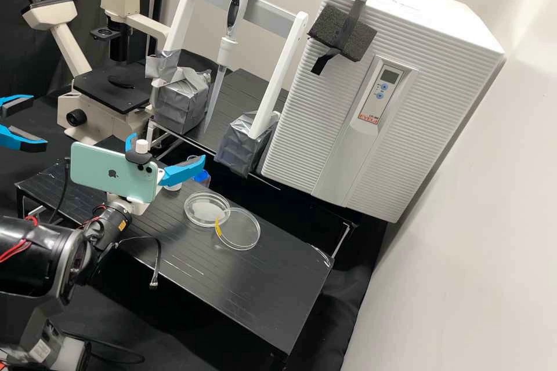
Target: Open the bottle
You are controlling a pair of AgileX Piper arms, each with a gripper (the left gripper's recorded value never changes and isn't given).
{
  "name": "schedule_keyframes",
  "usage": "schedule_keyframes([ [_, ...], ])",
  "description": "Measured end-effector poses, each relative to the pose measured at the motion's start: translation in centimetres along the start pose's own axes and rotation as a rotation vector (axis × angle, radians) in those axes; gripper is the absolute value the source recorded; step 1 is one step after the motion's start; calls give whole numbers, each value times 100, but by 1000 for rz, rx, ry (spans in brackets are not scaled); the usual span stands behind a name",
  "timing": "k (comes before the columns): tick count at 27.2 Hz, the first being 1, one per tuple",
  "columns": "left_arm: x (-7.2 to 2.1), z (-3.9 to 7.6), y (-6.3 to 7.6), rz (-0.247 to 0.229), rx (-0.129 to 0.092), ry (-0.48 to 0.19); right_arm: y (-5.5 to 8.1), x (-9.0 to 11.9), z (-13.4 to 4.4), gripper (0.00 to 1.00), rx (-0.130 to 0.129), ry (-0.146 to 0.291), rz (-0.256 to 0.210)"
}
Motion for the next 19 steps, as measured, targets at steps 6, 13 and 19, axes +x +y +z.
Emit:
schedule_keyframes([
  [6, -22, 15, -37, -11, 1, 2, 6, -32, -22, 100, 5, 12, 0],
  [13, -22, 15, -37, -11, 18, 2, 45, -74, -97, 100, -21, 12, 38],
  [19, -22, 15, -37, -11, 30, 2, 112, -163, -68, 100, -10, -11, 73],
])
